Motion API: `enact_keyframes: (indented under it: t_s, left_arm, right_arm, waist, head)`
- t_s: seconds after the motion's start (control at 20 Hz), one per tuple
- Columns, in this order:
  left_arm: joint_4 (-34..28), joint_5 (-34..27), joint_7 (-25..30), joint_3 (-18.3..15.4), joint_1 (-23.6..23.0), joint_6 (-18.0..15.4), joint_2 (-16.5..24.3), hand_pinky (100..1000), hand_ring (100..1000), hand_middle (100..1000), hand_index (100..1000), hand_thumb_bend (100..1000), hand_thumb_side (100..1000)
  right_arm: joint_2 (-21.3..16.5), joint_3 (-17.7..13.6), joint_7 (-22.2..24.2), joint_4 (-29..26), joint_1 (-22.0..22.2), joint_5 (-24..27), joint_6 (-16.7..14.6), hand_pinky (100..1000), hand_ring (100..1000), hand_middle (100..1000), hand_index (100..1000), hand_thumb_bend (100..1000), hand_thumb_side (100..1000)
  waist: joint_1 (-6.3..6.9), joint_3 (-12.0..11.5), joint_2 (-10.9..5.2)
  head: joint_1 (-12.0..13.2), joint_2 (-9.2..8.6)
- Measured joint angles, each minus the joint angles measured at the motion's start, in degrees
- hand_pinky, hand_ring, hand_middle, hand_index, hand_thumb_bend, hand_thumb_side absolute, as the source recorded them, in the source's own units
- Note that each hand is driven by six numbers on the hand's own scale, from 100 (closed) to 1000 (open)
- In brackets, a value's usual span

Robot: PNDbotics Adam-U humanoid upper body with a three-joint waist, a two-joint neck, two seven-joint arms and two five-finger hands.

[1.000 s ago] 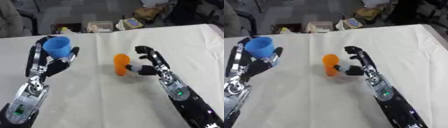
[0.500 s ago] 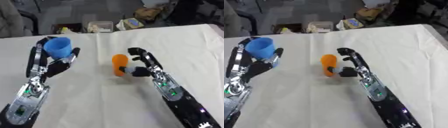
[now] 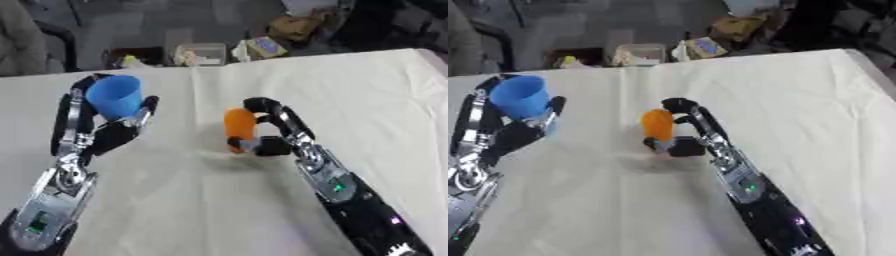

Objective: Pour the contents of one cup into another cup.

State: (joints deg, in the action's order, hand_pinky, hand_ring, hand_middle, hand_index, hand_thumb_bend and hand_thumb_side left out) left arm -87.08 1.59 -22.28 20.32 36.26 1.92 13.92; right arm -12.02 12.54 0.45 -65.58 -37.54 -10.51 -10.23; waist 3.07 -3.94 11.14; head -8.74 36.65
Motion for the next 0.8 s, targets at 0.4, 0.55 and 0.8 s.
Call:
enact_keyframes:
  t_s: [0.4,0.55,0.8]
  left_arm:
    - [-0.06,0.00,0.31,0.35,0.01,0.31,-0.46,312,361,285,532,473,100]
    - [-0.32,0.00,0.41,0.36,0.01,0.41,-0.47,311,361,284,532,471,100]
    - [-0.39,0.00,0.55,0.66,0.03,0.57,-0.49,311,360,284,532,468,100]
  right_arm:
    - [1.41,0.56,1.18,2.69,-0.96,-0.92,-0.75,741,821,748,826,613,217]
    - [2.02,0.55,1.42,3.80,-1.35,-1.06,-1.07,737,818,744,826,610,219]
    - [2.76,0.55,1.55,4.90,-1.96,-1.43,-1.48,689,763,683,815,569,192]
  waist:
    - [0.60,-0.64,-0.04]
    - [0.73,-0.88,-0.06]
    - [0.98,-1.09,-0.11]
  head:
    - [-0.40,-0.14]
    - [-0.61,-0.47]
    - [-0.90,-0.52]
